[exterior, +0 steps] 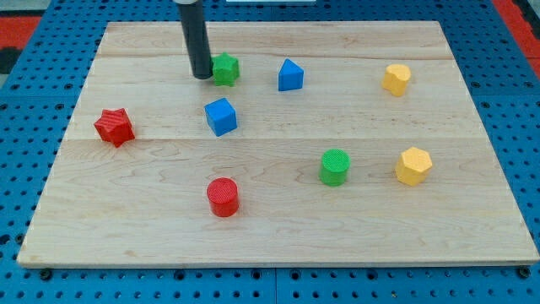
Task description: Move the green star to the top center of the board
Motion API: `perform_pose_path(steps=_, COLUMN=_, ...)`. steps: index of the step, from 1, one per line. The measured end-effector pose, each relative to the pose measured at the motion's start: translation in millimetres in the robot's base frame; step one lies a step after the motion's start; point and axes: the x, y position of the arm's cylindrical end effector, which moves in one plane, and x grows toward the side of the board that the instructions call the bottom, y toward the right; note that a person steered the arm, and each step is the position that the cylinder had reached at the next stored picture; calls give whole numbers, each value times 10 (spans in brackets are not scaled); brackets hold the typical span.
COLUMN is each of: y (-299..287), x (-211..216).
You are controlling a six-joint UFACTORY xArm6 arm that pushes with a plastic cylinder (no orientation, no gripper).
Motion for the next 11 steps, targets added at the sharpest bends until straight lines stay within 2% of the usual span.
perform_pose_path(steps=2, y=51, x=0)
perform_pose_path(steps=4, y=-207, x=6)
perform_pose_path(steps=5, y=-207, x=298)
perform_pose_path(steps=6, y=113, x=337)
perform_pose_path(steps=7, y=357, x=342)
perform_pose_path(steps=8, y=359, x=296)
perform_pose_path(steps=9, y=381, x=3)
perform_pose_path(steps=10, y=302, x=17)
perform_pose_path(steps=11, y=90, x=202)
